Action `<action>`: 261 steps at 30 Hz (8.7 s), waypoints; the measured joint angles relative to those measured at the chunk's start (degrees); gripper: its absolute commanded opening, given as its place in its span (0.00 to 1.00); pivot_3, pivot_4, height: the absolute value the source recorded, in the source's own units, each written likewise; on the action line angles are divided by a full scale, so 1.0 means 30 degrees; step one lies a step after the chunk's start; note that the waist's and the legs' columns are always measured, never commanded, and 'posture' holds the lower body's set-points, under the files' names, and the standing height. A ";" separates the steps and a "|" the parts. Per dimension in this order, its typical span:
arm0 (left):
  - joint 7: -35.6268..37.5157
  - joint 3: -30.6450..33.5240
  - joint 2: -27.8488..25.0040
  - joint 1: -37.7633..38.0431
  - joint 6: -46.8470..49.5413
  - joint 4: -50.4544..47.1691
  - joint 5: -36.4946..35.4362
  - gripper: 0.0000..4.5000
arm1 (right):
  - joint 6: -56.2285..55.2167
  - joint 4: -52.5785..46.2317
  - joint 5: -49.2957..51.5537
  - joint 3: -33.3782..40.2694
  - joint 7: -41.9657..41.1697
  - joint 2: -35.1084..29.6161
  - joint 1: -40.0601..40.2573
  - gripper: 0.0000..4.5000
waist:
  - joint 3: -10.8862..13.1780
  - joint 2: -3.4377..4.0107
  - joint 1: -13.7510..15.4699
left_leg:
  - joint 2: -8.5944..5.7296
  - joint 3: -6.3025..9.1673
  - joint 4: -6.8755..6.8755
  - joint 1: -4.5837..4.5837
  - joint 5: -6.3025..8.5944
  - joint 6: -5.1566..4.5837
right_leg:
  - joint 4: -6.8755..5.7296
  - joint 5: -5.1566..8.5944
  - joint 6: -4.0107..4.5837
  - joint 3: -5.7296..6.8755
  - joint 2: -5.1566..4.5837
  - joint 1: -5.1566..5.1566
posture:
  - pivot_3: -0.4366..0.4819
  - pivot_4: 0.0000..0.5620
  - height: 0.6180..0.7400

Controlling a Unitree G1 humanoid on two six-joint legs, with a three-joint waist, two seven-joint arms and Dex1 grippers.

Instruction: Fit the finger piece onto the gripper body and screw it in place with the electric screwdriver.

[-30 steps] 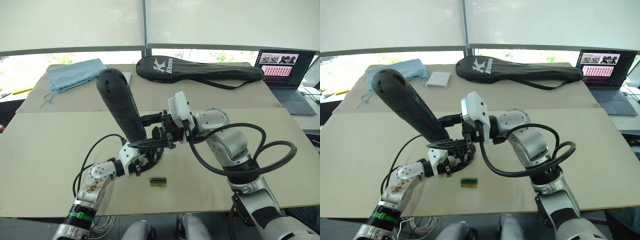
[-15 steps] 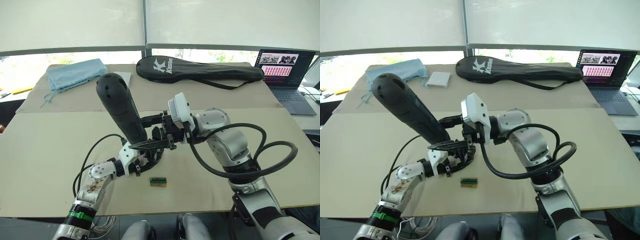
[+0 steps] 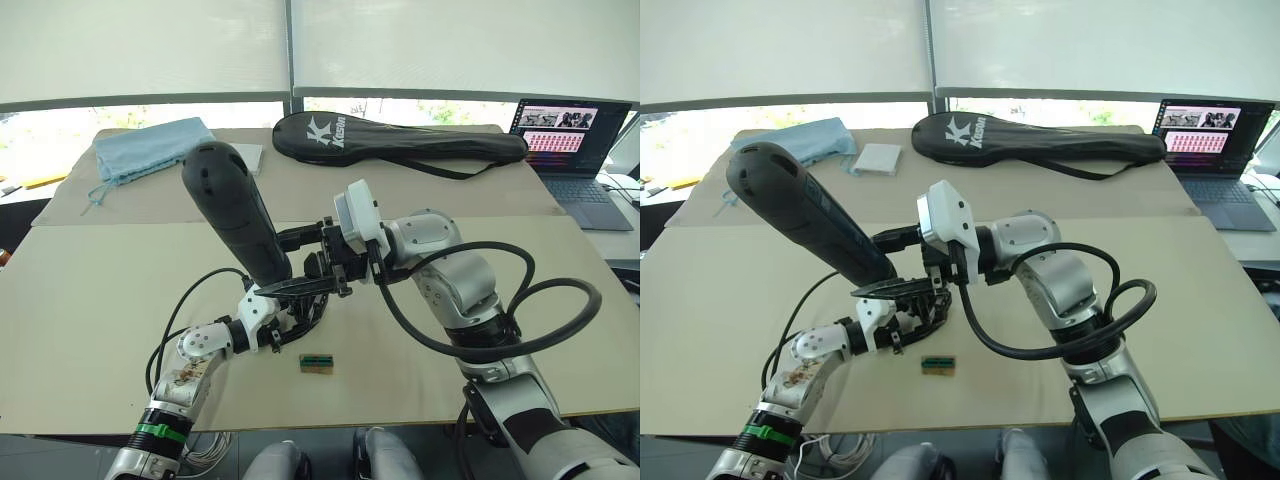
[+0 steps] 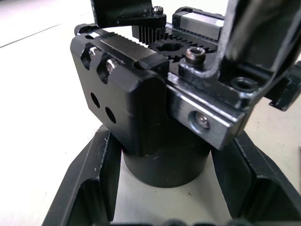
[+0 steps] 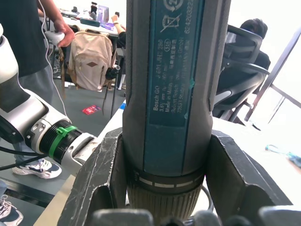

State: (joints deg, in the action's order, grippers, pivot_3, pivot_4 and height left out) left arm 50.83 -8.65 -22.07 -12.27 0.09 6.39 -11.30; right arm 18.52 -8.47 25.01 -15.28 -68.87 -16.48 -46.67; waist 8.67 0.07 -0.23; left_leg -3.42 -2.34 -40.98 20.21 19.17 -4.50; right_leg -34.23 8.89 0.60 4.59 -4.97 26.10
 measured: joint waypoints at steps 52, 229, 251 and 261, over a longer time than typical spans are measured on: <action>0.0113 0.0009 -0.0027 -0.0055 0.0039 0.0072 -0.0065 0.51 | 0.4423 0.0655 0.1515 0.0697 0.2084 0.0421 -0.1376 0.43 | 0.0000 0.0000 0.0002 | 0.0001 0.0002 0.0002 0.0000 0.0000 -0.0001 | -0.0004 0.0000 0.0001 -0.0001 -0.0004 0.0001 | 0.48 0.27 1.00; -0.0198 0.0075 -0.0276 0.0519 0.1294 -0.0716 -0.0064 0.51 | 0.0243 0.0892 0.0393 -0.0699 0.4217 0.0680 0.1835 0.43 | -0.0084 0.0013 -0.0139 | 0.0045 0.0018 0.0220 -0.0324 0.0073 -0.0040 | 0.0078 0.0032 0.0017 -0.0157 -0.0031 -0.0260 | 0.48 0.27 1.00; -0.0660 -0.0083 0.0172 0.0231 0.0350 -0.0257 -0.0034 0.51 | 0.0933 -0.0440 0.3378 0.1872 0.2047 -0.0495 0.0739 0.43 | -0.0044 -0.0021 0.0228 | 0.0009 0.0015 0.0192 -0.0057 0.0037 -0.0042 | 0.0057 0.0026 0.0019 -0.0142 -0.0065 0.0002 | 0.48 0.27 1.00; -0.0834 0.0212 0.0341 0.0662 -0.0114 -0.0106 -0.0104 0.99 | 0.2443 -0.3423 0.6136 0.2826 0.1306 -0.1935 0.0135 0.43 | -0.0044 -0.0021 0.0273 | 0.0016 0.0016 0.0190 -0.0050 0.0036 -0.0043 | 0.0054 0.0026 0.0020 -0.0146 -0.0067 0.0013 | 0.48 0.27 1.00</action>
State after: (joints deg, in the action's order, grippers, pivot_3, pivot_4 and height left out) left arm 48.33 -8.01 -21.05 -10.29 -0.26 6.07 -11.61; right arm 25.85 -18.73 43.42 -6.80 -64.95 -22.29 -46.27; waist 8.54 0.00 0.59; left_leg -3.37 -2.29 -40.41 20.05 19.28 -4.63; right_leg -34.06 8.96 0.66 4.15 -5.17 26.14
